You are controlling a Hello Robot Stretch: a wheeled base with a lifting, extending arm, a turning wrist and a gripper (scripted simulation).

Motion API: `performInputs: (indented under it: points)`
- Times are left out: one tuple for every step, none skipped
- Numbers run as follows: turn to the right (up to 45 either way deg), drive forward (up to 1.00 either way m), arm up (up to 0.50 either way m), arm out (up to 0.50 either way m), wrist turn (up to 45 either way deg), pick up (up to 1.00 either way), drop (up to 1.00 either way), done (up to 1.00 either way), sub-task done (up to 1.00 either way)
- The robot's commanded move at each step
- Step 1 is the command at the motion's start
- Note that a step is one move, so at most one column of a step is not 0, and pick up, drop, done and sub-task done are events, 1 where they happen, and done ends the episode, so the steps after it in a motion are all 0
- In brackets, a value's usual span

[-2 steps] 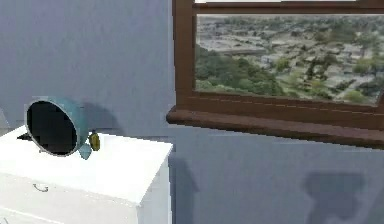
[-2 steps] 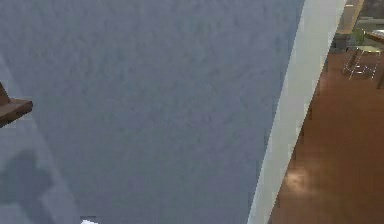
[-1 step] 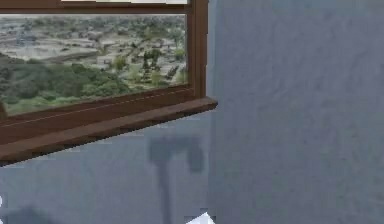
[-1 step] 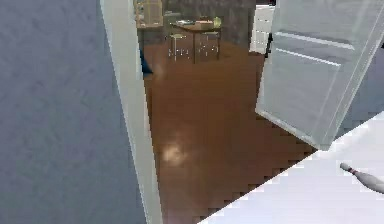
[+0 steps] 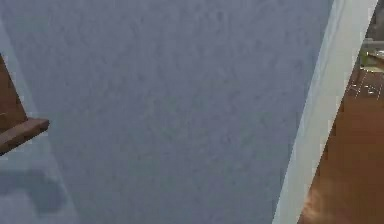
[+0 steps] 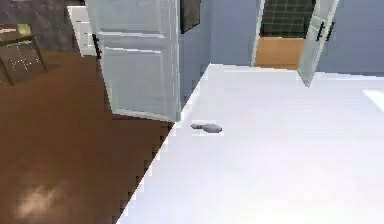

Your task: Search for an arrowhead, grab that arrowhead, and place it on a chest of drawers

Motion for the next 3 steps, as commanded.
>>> performInputs:
  points:
    - [45.0,0.00,0.00,0.00,0.0,0.00,0.00,0.00,0.00]
    - [15.0,0.00,0.00,0.00,0.0,0.00,0.00,0.00,0.00]
    - [0.0,1.00,0.00,0.00,0.0,0.00,0.00,0.00,0.00]
